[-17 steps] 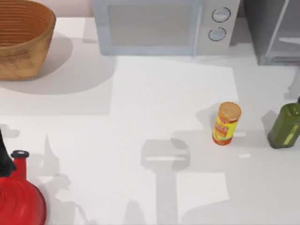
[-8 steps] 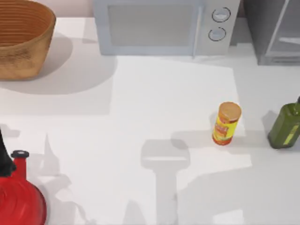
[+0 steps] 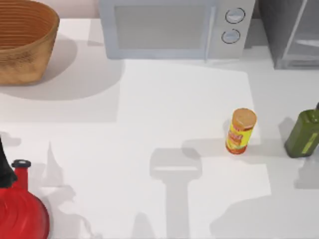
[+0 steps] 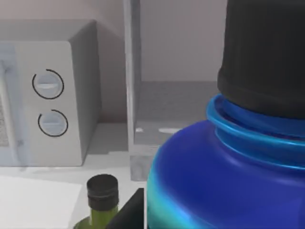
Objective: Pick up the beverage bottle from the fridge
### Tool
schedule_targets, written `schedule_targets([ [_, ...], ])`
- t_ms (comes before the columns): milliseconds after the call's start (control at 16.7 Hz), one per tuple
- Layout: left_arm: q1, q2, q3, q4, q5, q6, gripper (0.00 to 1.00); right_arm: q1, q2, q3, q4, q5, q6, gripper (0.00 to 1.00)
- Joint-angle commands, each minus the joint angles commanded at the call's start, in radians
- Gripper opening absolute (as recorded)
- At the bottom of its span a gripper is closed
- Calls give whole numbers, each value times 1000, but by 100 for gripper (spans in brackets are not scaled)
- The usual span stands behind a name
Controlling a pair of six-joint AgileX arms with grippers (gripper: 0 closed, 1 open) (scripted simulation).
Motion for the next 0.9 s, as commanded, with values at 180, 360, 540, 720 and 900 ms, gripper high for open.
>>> schedule_targets([
  [180,0,0,0,0,0,0,100,2,-8,-3,-5,2,0,0],
  [360,0,0,0,0,0,0,100,-1,-4,-1,-3,0,2,0],
  [540,0,0,0,0,0,0,100,50,45,44,47,47,-9,0],
  [720,0,0,0,0,0,0,100,166,174,137,157,162,-24,0],
  [900,0,0,0,0,0,0,100,334,378,248,293,329,-28,0],
])
